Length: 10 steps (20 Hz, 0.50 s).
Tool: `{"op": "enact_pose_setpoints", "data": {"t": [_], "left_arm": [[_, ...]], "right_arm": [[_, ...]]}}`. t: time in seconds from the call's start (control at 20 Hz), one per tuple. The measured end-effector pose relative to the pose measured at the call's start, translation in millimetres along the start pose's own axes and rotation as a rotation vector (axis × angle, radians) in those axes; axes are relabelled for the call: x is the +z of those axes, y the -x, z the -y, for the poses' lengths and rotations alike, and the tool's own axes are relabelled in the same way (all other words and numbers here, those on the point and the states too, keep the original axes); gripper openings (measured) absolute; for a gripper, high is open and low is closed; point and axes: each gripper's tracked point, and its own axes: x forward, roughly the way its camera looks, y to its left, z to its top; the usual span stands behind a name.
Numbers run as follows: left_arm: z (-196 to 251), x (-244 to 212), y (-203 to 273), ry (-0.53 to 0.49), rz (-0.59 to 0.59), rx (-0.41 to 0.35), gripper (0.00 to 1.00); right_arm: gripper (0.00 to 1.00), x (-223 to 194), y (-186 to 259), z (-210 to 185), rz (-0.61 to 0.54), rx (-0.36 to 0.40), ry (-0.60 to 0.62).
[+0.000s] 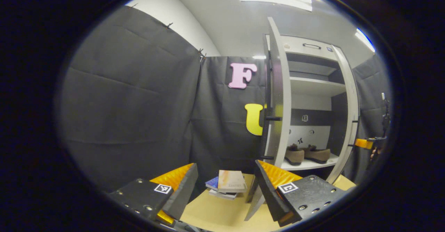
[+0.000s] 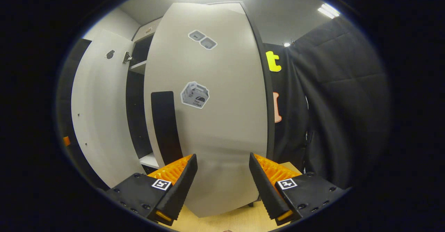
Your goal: Grab one shoe with the right hand and put it into the shoe cabinet, grab the other shoe with the left hand and put it into the shoe cabinet; then close the right door with the right hand and the left door with the left hand.
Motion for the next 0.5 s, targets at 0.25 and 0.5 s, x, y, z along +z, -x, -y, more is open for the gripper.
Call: {"op": "enact_pose_setpoints", "data": {"t": [0.25, 0.5], "left_arm": [[-13.4, 8.6, -38.8, -0.004, 0.022, -0.083, 0.94], [-8.3, 8.4, -84.4, 0.029, 0.02, -0.175, 0.94]], "right_arm": [[0.95, 7.7, 21.2, 3.1, 0.028, -0.026, 0.043], [0.95, -4.5, 46.4, 18.0, 0.007, -0.093, 0.021]]}}
